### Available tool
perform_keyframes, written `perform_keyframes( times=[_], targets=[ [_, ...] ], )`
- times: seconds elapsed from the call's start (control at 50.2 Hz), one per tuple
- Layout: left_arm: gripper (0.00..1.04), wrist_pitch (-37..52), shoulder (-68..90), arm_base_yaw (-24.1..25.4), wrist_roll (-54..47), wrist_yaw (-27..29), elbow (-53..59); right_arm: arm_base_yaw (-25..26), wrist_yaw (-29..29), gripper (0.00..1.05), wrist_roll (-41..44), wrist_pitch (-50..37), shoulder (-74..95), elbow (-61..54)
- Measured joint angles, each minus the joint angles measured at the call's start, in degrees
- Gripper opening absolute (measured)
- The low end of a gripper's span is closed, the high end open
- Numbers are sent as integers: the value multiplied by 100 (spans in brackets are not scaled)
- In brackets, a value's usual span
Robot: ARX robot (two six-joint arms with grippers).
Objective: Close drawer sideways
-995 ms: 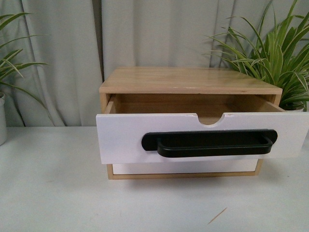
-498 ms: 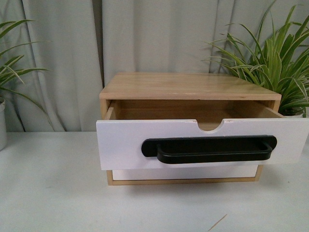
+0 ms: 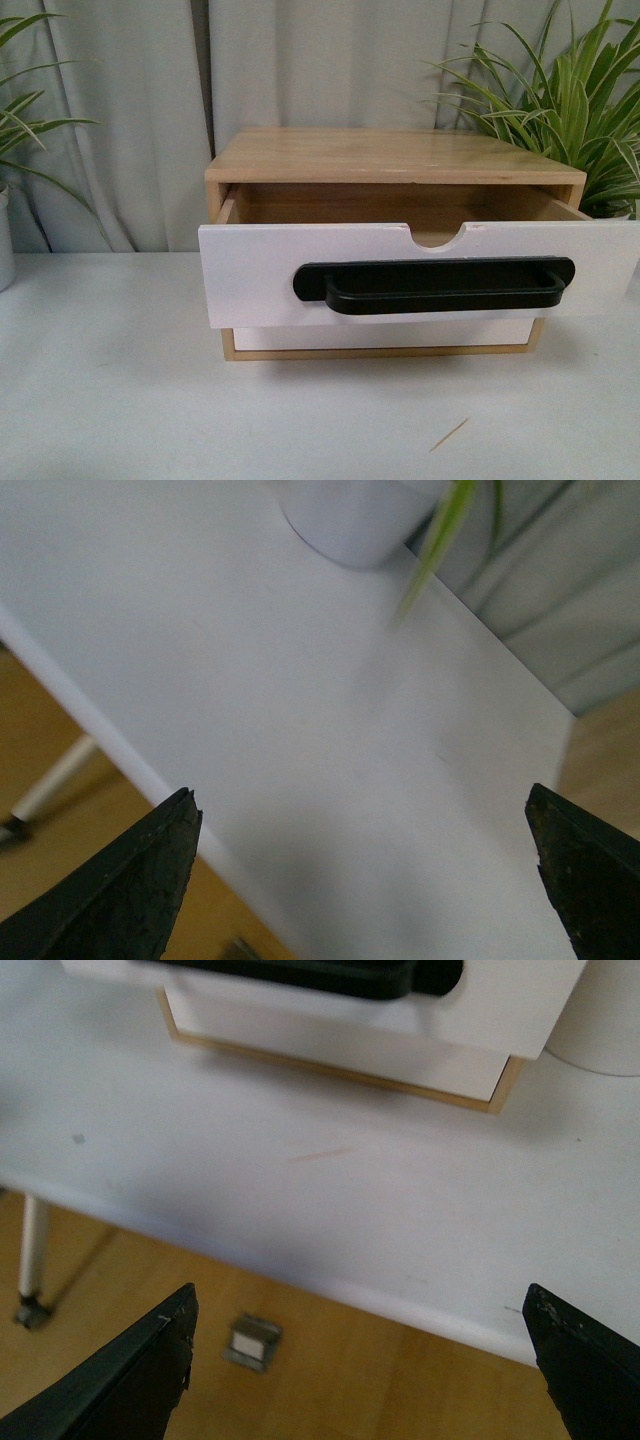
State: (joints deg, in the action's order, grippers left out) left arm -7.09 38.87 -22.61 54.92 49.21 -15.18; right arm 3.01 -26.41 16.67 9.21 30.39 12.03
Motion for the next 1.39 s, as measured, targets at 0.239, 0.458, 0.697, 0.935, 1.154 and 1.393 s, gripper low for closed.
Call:
perform_keyframes(
  times=[0.239, 0.458, 0.697, 0.935, 1.154, 1.393],
  targets=[
    [99, 1628, 2288, -645, 782, -796, -841, -428, 553, 96, 2122, -885, 1027, -2],
    [99, 2363, 3757, -1060, 715, -1316, -1655, -756, 968, 96, 3171, -1714, 1716, -2],
    [99, 2597, 4474, -1220, 560, -1661, -2208, -846, 1285, 96, 3554, -2476, 2562, 435],
    [99, 2583, 4669, -1386, 422, -1779, -2461, -953, 1421, 96, 3606, -2763, 3139, 920],
    [99, 2588, 4889, -1440, 243, -1967, -2651, -1067, 1598, 96, 3606, -3005, 3893, 1458],
    [99, 2590, 5193, -1370, -52, -2275, -3042, -1176, 1759, 96, 3615, -3147, 4684, 2000]
  ],
)
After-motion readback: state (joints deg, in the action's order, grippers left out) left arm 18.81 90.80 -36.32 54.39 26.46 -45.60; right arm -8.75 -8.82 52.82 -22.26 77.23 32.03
